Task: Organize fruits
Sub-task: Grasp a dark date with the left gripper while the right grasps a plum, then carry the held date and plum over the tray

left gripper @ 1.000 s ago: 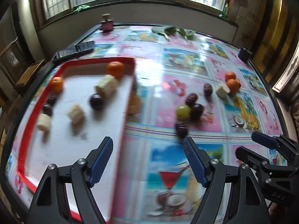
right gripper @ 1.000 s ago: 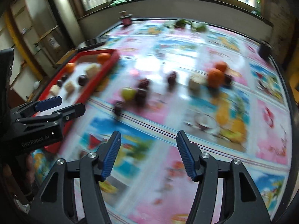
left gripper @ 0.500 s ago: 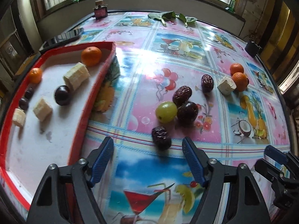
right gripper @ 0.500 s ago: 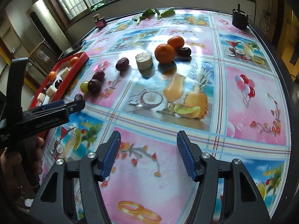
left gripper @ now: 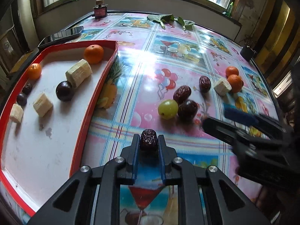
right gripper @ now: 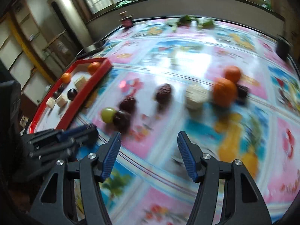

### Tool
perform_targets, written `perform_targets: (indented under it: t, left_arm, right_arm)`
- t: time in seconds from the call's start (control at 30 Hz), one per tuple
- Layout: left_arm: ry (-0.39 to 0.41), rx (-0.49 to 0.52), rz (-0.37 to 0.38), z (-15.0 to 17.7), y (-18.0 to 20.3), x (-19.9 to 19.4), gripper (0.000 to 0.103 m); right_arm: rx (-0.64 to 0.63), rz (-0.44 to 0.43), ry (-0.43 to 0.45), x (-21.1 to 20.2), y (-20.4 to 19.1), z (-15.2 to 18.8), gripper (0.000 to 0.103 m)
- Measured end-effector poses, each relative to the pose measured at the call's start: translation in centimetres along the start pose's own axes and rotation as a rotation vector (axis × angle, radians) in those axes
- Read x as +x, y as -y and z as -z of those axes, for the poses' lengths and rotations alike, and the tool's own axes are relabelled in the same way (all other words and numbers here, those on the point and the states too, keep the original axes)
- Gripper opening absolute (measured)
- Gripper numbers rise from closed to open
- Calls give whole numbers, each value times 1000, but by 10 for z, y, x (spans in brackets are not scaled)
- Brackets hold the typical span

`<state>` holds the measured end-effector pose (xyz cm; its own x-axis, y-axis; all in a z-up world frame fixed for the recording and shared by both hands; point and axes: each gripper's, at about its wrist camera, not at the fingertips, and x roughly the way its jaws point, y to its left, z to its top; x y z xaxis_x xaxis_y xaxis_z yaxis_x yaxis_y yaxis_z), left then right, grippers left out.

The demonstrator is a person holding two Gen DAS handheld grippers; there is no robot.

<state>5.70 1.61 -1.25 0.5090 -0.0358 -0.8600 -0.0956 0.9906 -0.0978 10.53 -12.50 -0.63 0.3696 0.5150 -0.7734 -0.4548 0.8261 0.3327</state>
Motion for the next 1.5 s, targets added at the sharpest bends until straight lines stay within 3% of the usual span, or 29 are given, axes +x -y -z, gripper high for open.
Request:
perform_targets:
  t: [0.17,0.43,0.77,1.2,1.5]
  left_arm:
    - [-3,-6,24,7,-5,-5,17]
    - [0,-26,44,9,-9,-6,17]
    - [4,-47,78,13,-13,-8,17]
    - [2,53,112,39,12,-21,17]
    - [7,99,133,47,20,-31,17]
  right_arm:
    - [-79,-22,-13,20,-21,-11,62]
    - [-196,-21,-36,31,-36,-18,29]
    - [-218,57,-2,3,-34,-5,28]
    - [-47,76,9,-47,-10,56,28]
    - [0,101,21,-61,-13,72,28]
